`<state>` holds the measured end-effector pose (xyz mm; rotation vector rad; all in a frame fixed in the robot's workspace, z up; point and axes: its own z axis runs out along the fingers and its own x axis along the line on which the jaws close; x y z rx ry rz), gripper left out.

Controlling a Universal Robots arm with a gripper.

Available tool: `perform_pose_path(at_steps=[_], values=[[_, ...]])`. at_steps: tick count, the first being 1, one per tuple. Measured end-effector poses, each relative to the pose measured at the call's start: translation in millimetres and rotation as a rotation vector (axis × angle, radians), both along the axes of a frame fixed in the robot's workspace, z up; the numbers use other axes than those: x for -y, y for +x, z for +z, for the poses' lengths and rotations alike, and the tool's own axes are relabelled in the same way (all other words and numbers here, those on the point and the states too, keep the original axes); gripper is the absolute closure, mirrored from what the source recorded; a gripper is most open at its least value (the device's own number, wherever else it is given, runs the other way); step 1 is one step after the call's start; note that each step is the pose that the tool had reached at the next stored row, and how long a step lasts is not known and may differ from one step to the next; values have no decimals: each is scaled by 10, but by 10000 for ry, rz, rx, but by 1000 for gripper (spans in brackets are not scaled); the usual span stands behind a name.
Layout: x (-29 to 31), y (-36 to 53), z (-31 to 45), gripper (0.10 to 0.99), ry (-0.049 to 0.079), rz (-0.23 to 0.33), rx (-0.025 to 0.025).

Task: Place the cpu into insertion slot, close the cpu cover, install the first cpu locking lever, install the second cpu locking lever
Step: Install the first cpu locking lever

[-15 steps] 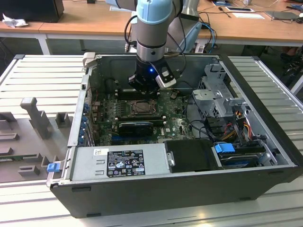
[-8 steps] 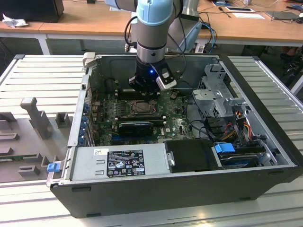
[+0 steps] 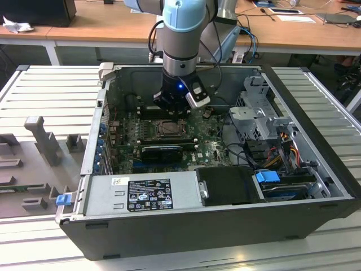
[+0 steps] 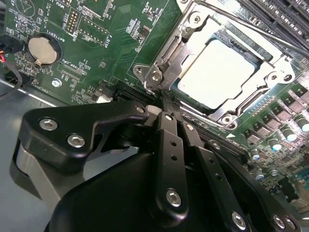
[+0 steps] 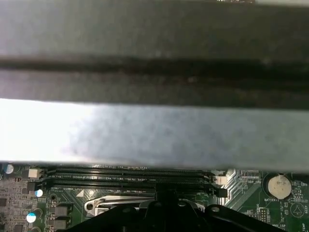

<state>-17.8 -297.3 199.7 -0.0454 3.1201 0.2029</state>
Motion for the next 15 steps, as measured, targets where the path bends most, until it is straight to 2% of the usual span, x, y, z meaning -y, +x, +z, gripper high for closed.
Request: perform_pose_path(at_steps=[4, 6, 15], values=[[0, 0, 79, 980, 0, 0, 0], [0, 0, 180, 980, -5, 1, -1], [72, 0, 191, 980, -8, 1, -1]])
